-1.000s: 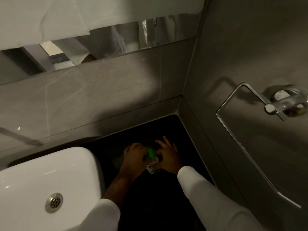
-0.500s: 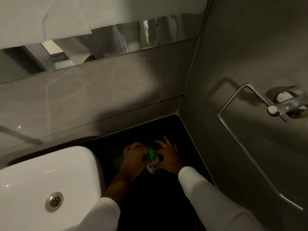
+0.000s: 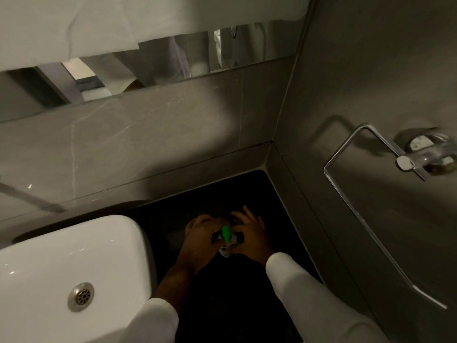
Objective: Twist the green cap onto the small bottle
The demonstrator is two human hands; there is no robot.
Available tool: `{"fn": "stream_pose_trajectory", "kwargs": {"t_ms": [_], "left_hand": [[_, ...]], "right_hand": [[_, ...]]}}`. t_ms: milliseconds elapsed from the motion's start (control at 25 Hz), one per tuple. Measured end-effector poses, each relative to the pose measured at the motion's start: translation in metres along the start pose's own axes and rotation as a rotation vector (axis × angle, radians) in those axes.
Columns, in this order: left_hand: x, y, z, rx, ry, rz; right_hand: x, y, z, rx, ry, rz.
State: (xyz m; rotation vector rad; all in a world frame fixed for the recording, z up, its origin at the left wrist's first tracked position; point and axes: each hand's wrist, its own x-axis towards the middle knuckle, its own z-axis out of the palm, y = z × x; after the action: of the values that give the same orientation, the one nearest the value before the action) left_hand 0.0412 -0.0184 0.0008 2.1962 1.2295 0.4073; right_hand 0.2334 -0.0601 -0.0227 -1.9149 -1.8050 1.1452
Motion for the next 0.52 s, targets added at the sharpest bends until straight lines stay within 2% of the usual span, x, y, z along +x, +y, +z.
{"fn": "stream_pose_trajectory", "kwargs": {"t_ms": [240, 520], "left_hand": [[-0.015, 0.002, 0.006, -0.025, 0.030, 0.035], [-0.028, 0.003, 0.010, -0.026, 0.017, 0.019]], "right_hand": [[-0.011, 0.005, 0.013, 0.017, 0.092, -0.010], [-0.021, 0.008, 0.018, -0.003, 0.097, -0.021]]}}
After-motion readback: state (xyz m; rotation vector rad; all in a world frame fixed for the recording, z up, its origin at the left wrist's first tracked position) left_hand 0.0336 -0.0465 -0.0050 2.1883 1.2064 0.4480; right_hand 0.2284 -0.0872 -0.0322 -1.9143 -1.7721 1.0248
